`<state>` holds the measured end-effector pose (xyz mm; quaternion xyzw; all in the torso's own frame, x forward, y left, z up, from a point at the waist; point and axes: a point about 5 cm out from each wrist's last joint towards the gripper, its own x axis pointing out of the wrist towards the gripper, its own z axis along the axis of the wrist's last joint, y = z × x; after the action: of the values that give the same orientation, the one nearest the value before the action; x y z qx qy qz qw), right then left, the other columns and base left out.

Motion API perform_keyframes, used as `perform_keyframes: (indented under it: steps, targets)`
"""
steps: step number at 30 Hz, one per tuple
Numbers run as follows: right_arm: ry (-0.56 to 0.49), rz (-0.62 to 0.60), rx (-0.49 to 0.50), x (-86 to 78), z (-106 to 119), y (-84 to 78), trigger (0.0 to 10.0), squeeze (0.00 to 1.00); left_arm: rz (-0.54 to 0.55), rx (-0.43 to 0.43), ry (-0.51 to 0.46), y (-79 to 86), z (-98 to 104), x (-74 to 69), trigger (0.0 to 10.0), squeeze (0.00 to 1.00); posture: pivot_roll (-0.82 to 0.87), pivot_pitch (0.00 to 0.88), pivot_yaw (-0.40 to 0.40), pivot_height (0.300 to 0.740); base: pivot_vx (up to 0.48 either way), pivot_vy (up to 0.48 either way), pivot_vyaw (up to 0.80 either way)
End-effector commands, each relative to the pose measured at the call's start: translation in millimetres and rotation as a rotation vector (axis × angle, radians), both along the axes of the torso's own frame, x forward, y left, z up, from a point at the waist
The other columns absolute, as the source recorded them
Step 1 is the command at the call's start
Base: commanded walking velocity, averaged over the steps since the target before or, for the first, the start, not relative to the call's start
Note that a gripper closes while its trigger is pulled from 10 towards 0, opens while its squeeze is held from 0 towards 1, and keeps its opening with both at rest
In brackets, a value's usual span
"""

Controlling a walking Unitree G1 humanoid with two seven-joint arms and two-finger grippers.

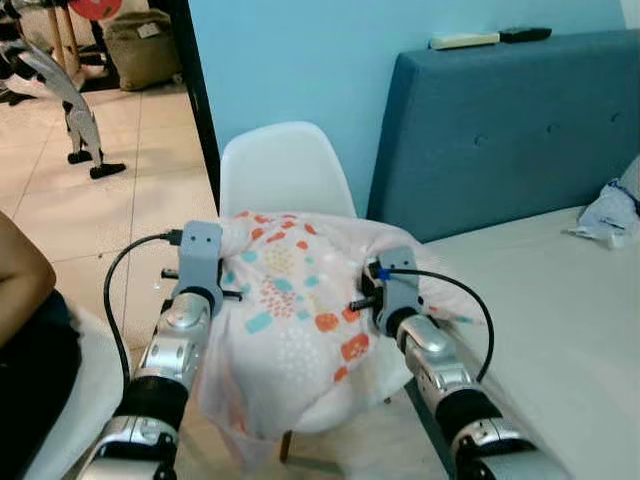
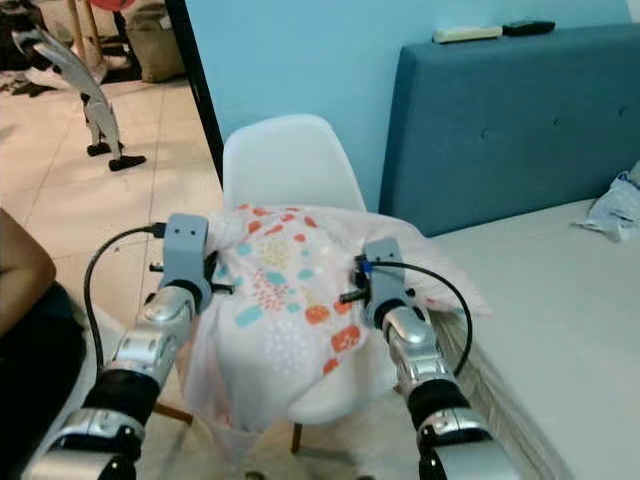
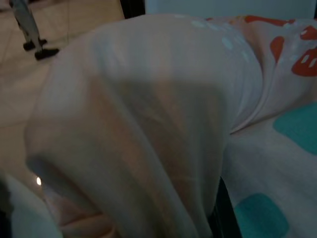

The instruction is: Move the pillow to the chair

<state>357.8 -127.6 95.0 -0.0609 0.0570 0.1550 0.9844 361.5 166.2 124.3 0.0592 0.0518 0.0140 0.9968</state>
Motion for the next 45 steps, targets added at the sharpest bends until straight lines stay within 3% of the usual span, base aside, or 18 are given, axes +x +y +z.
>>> perform_keyframes:
  steps: [1,6,11,23,32,37,40,41,43,45]
  targets:
    - [-0.048,0.029,-0.02,3.8,9,7.1,10.0,0.0,-0.004,0.027,-0.024,0.5,3,2.6,10.0,0.0,0.0,0.096,0.016,0.632,0.0,0.0,0.0]
    - [-0.045,0.028,-0.029,4.7,9,5.8,10.0,0.0,-0.002,0.053,-0.037,-3.7,3,4.7,10.0,0.0,0.0,0.099,0.013,0.632,0.0,0.0,0.0]
    - [-0.04,0.024,-0.037,5.3,8,5.2,10.0,0.0,-0.015,0.075,-0.028,-6.7,1,5.9,10.0,0.0,0.01,0.119,0.015,0.603,0.0,0.0,0.0]
    - [0.009,0.036,-0.083,4.9,-1,6.6,10.0,0.0,0.018,0.151,0.016,-5.7,-10,6.4,10.0,0.0,0.01,0.155,0.011,0.603,0.0,0.0,0.0]
    - [0.041,0.07,-0.09,9.1,2,11.4,10.0,0.0,0.131,0.162,0.032,16.3,-8,11.2,10.0,0.0,0.0,0.215,-0.006,0.603,0.0,0.0,0.0]
    - [0.098,0.116,-0.088,9.1,-1,24.2,10.0,0.0,0.177,0.219,0.035,30.7,1,16.9,10.0,0.0,0.0,0.254,-0.016,0.603,0.0,0.0,0.0]
    - [0.121,0.241,-0.067,4.1,-3,46.0,10.0,0.0,0.229,0.283,0.038,43.8,8,18.7,10.0,0.0,0.0,0.265,-0.02,0.603,0.0,0.0,0.0]
    - [0.121,0.241,-0.067,4.1,-3,46.0,10.0,0.0,0.229,0.283,0.038,43.8,8,18.7,10.0,0.0,0.0,0.265,-0.02,0.603,0.0,0.0,0.0]
    - [0.132,0.355,-0.042,-2.6,-5,64.5,10.0,0.0,0.285,0.332,0.064,57.0,6,15.6,10.0,0.0,0.0,0.264,-0.021,0.603,0.0,0.0,0.0]
    - [0.136,0.373,-0.039,-4.2,-6,67.6,10.0,0.0,0.297,0.339,0.07,59.8,5,14.4,10.0,0.0,0.0,0.264,-0.021,0.603,0.0,0.0,0.0]
